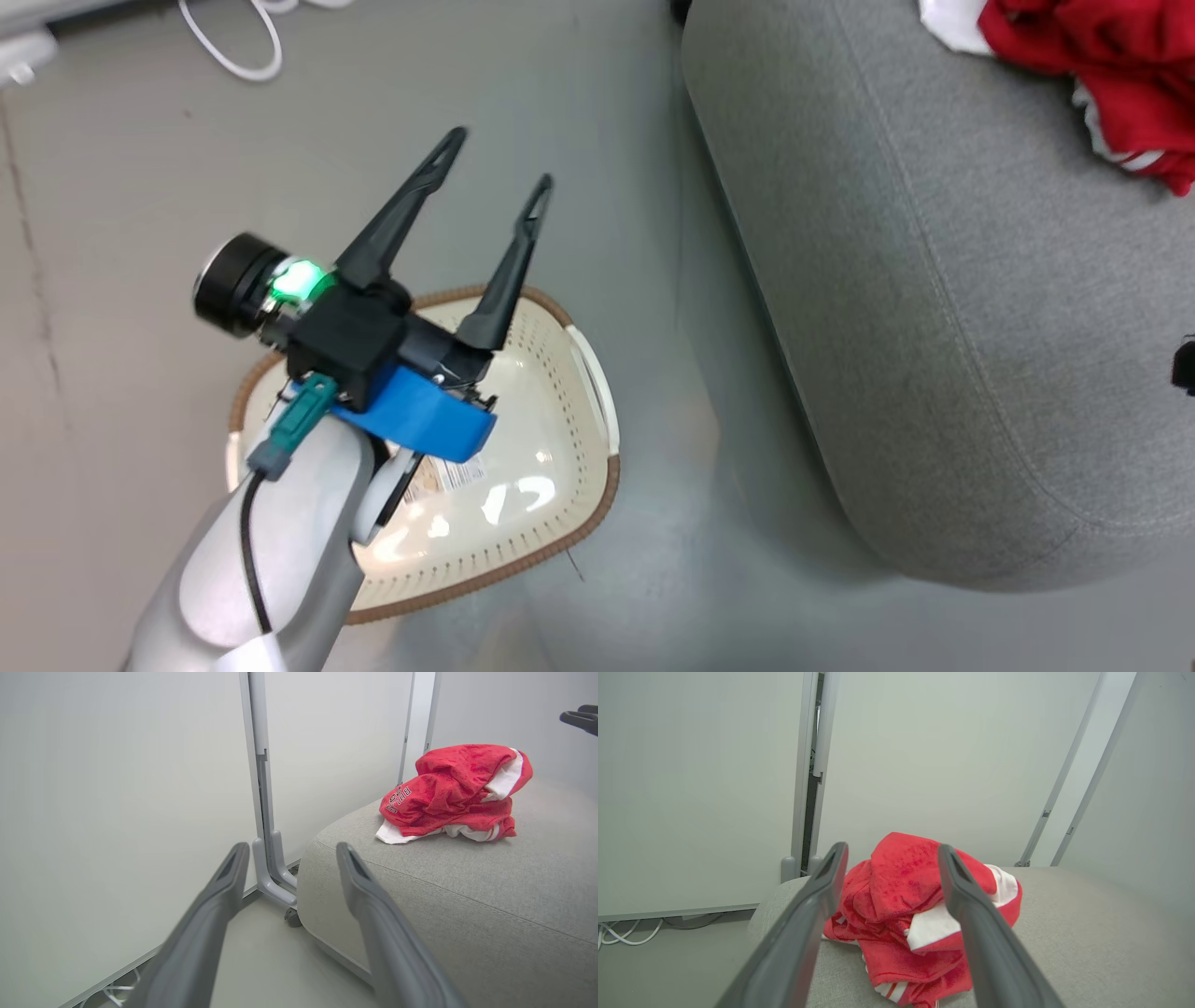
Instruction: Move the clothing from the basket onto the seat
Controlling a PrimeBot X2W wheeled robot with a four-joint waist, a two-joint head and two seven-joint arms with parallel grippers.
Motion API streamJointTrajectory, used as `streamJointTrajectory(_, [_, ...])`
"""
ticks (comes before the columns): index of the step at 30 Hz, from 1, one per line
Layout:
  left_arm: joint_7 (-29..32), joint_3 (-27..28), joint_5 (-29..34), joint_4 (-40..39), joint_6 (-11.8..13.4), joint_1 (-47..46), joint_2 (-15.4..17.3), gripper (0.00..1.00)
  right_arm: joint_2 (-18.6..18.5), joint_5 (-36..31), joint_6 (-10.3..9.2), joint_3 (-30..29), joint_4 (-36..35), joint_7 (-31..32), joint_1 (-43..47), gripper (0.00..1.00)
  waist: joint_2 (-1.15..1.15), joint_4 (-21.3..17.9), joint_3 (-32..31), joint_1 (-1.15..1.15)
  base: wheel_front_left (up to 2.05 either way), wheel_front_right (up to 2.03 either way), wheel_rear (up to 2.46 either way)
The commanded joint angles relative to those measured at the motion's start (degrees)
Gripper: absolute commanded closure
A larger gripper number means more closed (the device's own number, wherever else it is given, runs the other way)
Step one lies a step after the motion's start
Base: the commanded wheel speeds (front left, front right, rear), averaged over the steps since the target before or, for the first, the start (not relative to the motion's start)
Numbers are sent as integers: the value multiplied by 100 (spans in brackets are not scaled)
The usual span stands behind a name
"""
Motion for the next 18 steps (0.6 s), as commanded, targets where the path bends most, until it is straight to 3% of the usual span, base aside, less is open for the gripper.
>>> streamJointTrajectory(1, [-27,210,-46,-18,67,236,-56,0,21,44,-1,132,-125,0,195,0,0,174,-536,0,0,0,0])
streamJointTrajectory(11, [-28,1519,-6,-43,138,1376,-372,0,258,134,-1,938,-499,0,1083,0,0,738,-1527,0,0,0,0])
streamJointTrajectory(18, [-27,2271,177,-33,127,2123,-647,0,478,307,-1,1133,-348,0,1577,0,0,1040,-2060,0,0,0,0])
